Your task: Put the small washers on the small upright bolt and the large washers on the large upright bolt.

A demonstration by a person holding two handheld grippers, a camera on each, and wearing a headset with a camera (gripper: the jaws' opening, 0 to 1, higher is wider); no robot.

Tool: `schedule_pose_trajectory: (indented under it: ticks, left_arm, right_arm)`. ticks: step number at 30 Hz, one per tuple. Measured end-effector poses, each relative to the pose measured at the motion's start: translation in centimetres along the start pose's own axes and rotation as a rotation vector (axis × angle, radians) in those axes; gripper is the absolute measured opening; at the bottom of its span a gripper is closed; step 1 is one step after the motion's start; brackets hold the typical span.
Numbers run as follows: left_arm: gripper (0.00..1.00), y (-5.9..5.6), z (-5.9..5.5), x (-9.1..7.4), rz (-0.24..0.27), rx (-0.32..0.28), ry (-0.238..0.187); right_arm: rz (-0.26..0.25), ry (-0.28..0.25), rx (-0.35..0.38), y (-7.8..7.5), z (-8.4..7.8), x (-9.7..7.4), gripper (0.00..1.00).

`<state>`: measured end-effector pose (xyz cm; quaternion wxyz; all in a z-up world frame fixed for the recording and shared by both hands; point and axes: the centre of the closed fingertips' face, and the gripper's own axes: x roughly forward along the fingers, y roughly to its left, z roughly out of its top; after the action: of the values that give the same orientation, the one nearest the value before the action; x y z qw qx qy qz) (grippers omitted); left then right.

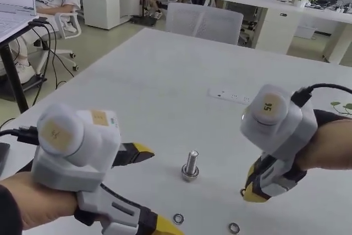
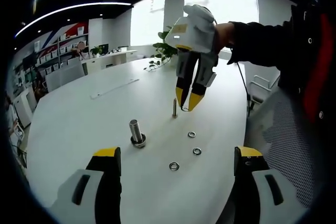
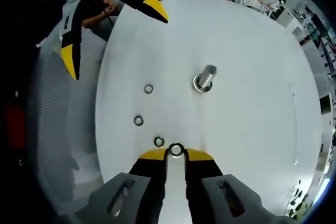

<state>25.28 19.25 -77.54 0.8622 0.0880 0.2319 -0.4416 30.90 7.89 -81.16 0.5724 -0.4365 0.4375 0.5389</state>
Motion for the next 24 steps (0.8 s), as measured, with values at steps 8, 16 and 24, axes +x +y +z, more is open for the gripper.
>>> schedule_pose_trajectory:
  ticks: [8, 16, 24]
  left_arm:
    - [0.89, -0.6, 0.4, 0.3, -0.021, 0.016, 0.004]
    - [0.89, -1.1, 0.6, 0.6, -0.039, 0.025, 0.009]
    - [0.89, -1.5, 1.0, 1.1, -0.054, 0.033, 0.012]
  right_arm:
    - [-0.015, -0.013, 0.004, -0.1, 0.0, -1.6, 0.14]
    - [-0.032, -0.013, 0.015, -0.5, -0.4, -2.6, 0.14]
    - [-0.053, -0.016, 0.032, -1.2, -1.0, -3.8, 0.14]
